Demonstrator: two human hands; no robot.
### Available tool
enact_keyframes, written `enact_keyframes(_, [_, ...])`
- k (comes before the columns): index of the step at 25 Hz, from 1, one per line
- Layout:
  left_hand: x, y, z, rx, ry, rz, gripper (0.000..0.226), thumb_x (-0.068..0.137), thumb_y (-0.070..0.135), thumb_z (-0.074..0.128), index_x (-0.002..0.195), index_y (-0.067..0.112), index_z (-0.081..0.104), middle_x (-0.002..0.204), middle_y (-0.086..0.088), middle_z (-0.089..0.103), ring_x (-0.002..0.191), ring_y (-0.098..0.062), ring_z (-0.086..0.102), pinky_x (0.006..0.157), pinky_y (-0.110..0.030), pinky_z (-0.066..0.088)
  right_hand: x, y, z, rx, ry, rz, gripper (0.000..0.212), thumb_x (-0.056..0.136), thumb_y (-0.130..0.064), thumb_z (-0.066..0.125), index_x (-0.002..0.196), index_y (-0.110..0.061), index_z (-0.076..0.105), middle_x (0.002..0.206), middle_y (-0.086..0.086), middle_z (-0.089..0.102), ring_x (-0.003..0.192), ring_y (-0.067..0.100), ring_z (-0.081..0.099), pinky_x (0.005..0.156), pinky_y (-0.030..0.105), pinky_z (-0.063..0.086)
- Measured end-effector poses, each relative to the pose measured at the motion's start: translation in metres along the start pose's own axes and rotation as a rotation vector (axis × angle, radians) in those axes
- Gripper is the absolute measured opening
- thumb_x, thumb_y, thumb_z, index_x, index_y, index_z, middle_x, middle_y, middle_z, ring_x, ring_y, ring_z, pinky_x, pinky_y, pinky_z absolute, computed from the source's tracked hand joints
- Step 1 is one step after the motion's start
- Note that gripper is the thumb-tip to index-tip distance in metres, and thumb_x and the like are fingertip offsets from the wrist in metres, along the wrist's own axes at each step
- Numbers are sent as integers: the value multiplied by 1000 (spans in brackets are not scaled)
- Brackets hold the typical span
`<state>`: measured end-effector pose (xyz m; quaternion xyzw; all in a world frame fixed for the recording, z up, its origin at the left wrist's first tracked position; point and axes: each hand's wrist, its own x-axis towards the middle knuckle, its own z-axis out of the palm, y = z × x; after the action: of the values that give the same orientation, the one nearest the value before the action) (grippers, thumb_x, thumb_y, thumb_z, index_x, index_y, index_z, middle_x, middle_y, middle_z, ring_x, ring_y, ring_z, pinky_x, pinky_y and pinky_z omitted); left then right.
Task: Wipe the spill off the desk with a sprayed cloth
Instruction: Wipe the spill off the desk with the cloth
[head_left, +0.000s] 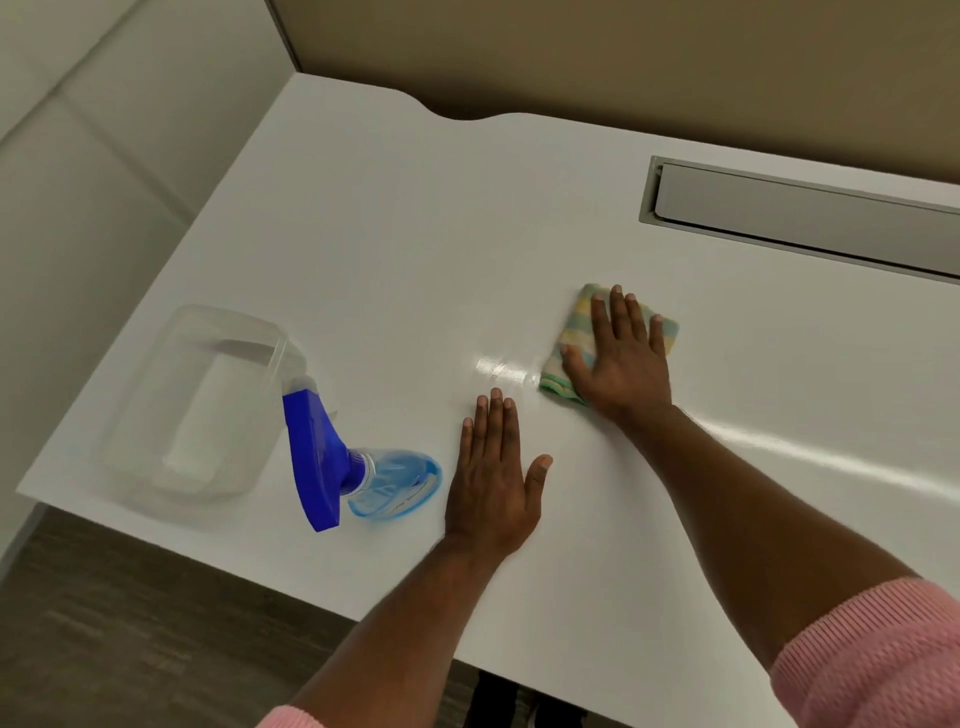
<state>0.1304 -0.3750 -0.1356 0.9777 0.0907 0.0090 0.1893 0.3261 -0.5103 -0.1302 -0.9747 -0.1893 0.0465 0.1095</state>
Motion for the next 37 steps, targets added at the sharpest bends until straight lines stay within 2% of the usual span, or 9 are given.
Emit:
enact_keyframes(3, [1,0,1,26,8,-27,77,106,53,26,161,4,4,171,-11,-3,158,-23,-6,129,-42,6,26,-34,8,17,-27,-75,86,96,-68,23,164,-17,8,172,9,4,159,25,0,127,53,1])
enact_keyframes(8, [0,0,-2,31,48,-58,83,103,63,18,161,4,9,171,-11,2,158,-21,-4,128,-37,3,36,-76,19,21,-83,-268,85,97,-68,25,164,-19,10,172,8,4,159,24,1,127,52,-1])
enact_keyframes(12, [-1,0,-4,-50,102,-67,84,103,62,18,161,3,10,171,-11,4,158,-22,-1,129,-40,7,12,-75,15,-11,-163,-544,84,97,-68,26,164,-22,6,172,6,2,159,23,1,127,51,-2])
enact_keyframes(15, [-2,0,-7,-147,155,-70,82,103,59,24,160,1,14,171,-12,7,158,-22,2,128,-45,12,-18,-67,14,18,-175,-677,83,96,-69,24,164,-23,10,172,4,7,159,21,3,128,50,0])
enact_keyframes(18, [5,5,-15,-170,184,-96,78,104,56,23,161,3,12,171,-10,6,158,-21,2,128,-43,11,-50,-60,15,1,-203,-748,89,95,-70,38,164,-22,10,172,3,8,159,20,1,128,49,0])
enact_keyframes(21, [16,12,-24,-176,178,-82,75,104,49,23,161,3,10,171,-12,4,158,-22,-1,129,-43,7,-85,-54,11,36,-226,-726,87,96,-67,41,164,-22,12,172,3,13,159,21,2,128,49,-3])
enact_keyframes(24, [18,11,-24,-111,115,-107,78,102,53,12,161,3,5,170,-12,0,158,-23,-4,129,-44,6,-125,-44,8,43,-224,-693,82,99,-64,36,164,-18,16,170,5,18,159,21,3,128,51,1])
enact_keyframes(31, [-56,11,-1,-32,17,-56,76,105,52,24,162,6,2,171,-10,-4,158,-22,-6,129,-39,3,-188,-6,0,-16,-229,-532,81,100,-66,27,164,-23,6,172,3,0,158,16,-7,127,51,0])
enact_keyframes(37, [-114,-3,-8,115,-92,-122,83,101,64,12,161,11,-10,169,-6,-17,156,-18,-17,128,-36,-4,-217,33,-7,-15,-196,-362,83,98,-69,25,164,-24,4,172,0,-3,158,16,-5,127,52,4])
